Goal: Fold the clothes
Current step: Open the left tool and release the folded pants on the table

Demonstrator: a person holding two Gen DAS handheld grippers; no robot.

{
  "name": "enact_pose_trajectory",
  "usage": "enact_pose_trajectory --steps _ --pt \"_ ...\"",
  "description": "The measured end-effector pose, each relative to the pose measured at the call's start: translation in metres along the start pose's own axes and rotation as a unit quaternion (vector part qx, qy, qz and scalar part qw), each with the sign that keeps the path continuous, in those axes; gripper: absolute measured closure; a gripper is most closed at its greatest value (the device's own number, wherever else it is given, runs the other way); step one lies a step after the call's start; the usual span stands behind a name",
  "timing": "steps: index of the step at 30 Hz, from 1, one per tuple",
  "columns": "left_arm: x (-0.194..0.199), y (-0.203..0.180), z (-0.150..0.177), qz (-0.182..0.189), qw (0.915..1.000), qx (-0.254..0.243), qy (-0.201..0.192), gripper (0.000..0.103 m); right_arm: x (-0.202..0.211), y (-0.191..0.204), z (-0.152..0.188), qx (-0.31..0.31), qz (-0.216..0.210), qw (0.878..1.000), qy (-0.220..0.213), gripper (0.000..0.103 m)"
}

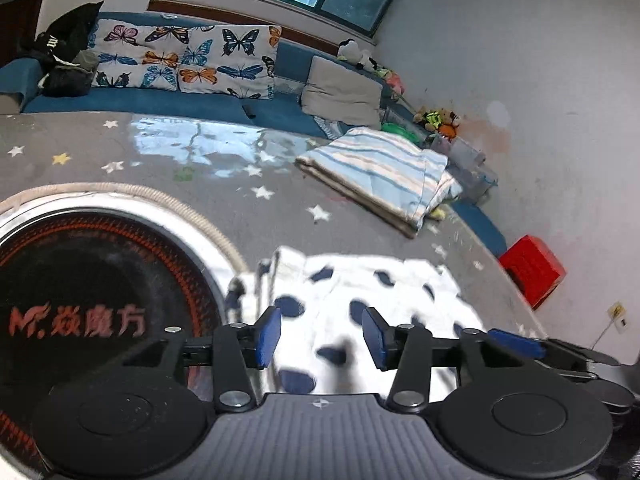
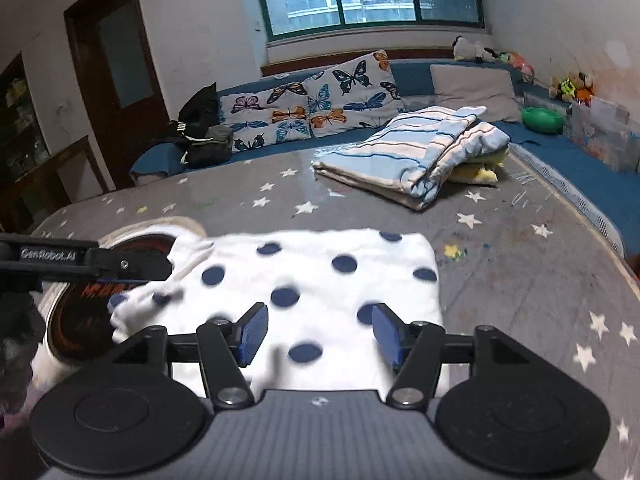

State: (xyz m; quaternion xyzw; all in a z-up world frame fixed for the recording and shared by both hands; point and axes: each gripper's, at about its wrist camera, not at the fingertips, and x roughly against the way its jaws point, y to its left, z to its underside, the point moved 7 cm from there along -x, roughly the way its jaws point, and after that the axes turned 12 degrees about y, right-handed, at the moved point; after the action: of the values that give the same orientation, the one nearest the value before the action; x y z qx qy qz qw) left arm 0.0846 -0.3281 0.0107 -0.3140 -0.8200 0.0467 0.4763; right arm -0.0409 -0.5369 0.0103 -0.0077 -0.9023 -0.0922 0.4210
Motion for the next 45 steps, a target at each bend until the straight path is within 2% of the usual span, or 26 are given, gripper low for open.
enact_pose_trajectory --steps 1,5,7,10,12,13,18,21,26,30,40,45 --pt "0.001 0.002 0.004 -0.003 1.0000 0.000 0.002 0.053 0.001 0.002 0.006 0.003 0.000 1.000 0.004 0.036" --pt "0.005 0.014 0.018 -0.009 0.9998 0.014 0.010 0.053 0.006 0.002 0.025 0.002 0.009 1.000 0.005 0.035" --pt "0.013 0.021 0.022 -0.011 0.9996 0.024 0.003 0.050 0.012 0.002 0.032 0.006 0.021 1.000 0.003 0.030" --pt "0.027 0.028 0.026 -0.014 0.9993 0.031 -0.015 0.048 0.021 0.002 0.040 0.000 0.019 1.000 -0.001 0.029" --pt "0.037 0.031 0.031 -0.020 0.9991 0.029 -0.025 0.040 0.025 0.002 0.044 -0.008 0.016 1.000 -0.005 0.025" --pt "0.041 0.031 0.034 -0.023 0.9991 0.024 -0.028 0.038 0.028 0.004 0.045 -0.008 0.014 1.000 -0.007 0.021" --pt "0.061 0.023 0.057 -0.038 0.9981 -0.012 -0.047 0.013 0.036 0.017 0.051 -0.005 0.013 1.000 -0.020 0.006" --pt "0.071 0.017 0.070 -0.032 0.9966 -0.033 -0.069 0.000 0.038 0.026 0.057 0.000 0.018 1.000 -0.023 0.000" --pt "0.083 0.008 0.084 -0.004 0.9954 -0.046 -0.083 0.000 0.047 0.043 0.065 0.023 0.040 0.998 -0.033 0.000" --pt "0.089 0.002 0.094 0.004 0.9945 -0.059 -0.086 0.000 0.054 0.053 0.070 0.031 0.051 0.997 -0.044 0.000" --pt "0.096 0.010 0.112 -0.010 0.9949 -0.049 -0.087 0.000 0.057 0.078 0.087 0.067 0.089 0.992 -0.053 0.000" --pt "0.098 0.004 0.117 -0.015 0.9941 -0.062 -0.088 0.000 0.054 0.082 0.093 0.054 0.088 0.993 -0.052 0.000"
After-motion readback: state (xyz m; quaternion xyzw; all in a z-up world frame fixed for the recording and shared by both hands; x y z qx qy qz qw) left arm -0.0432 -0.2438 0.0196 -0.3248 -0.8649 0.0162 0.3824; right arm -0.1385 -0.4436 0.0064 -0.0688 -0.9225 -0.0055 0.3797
